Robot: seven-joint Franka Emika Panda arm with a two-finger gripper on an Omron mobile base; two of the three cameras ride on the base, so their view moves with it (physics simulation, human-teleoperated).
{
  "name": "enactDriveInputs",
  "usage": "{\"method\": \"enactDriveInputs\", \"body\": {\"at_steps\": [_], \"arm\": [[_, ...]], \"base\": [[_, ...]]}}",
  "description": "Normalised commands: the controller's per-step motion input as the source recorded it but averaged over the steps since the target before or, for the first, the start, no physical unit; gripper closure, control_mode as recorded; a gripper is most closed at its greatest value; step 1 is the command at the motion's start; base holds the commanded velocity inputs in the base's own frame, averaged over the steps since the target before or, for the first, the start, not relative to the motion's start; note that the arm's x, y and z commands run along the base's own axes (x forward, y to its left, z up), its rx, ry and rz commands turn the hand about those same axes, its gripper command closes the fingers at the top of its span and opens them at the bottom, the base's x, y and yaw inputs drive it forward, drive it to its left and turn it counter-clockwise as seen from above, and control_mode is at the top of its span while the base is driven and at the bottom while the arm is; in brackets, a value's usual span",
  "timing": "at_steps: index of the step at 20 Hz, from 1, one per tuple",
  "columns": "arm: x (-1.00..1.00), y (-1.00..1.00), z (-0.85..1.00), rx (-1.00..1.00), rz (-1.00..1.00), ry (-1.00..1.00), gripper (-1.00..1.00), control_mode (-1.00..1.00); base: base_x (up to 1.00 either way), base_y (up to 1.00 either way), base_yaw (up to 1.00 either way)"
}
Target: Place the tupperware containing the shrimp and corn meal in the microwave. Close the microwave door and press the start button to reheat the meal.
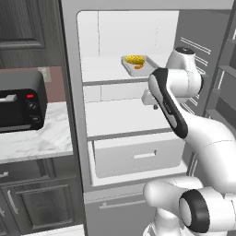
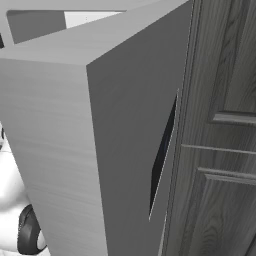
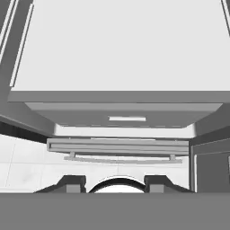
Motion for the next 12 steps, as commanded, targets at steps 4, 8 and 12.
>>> {"method": "enactDriveInputs", "body": {"at_steps": [4, 8, 12], "arm": [[-0.1, 0.0, 0.0, 0.0, 0.0, -0.22, -1.0, -1.0], [-0.07, 0.06, 0.33, 0.0, 0.0, -0.44, -1.0, -1.0], [0.0, 0.13, 0.62, 0.02, -0.07, -0.39, -1.0, -1.0]], "base": [[0.0, 0.0, 0.0], [0.0, 0.0, 0.0], [0.0, 0.0, 0.0]]}}
